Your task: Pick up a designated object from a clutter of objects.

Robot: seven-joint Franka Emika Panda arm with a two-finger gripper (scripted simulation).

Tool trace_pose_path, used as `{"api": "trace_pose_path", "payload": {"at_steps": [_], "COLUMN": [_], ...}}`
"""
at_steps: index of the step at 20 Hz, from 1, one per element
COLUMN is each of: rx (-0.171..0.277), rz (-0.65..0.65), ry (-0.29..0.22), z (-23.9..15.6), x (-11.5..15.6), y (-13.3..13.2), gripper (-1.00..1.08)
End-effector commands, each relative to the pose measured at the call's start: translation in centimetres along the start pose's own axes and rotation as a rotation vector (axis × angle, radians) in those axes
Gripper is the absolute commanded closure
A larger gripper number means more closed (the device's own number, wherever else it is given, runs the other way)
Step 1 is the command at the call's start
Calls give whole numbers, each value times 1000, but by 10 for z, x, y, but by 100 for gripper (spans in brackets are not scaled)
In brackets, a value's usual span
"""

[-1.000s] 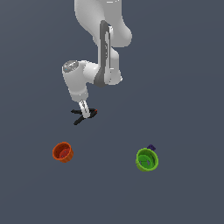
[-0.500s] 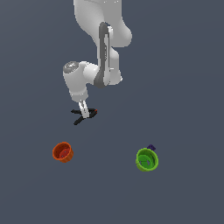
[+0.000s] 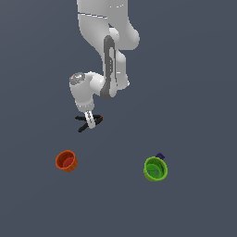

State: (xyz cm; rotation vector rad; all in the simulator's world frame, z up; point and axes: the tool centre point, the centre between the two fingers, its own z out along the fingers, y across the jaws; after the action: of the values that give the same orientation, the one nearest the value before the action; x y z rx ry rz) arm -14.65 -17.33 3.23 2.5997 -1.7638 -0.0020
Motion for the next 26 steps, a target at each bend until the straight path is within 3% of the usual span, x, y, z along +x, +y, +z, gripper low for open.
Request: {"api": "trace_pose_path", "payload": {"at_steps": [1,6,7,26], "rx": [1,1,1,3], "rz": [1,1,1,1], "ry": [0,0,0,1], "z": [8,13,13,-2], "x": [0,0,0,-6], "y": [0,0,0,-12], "gripper": [-92,-92,108,108]}}
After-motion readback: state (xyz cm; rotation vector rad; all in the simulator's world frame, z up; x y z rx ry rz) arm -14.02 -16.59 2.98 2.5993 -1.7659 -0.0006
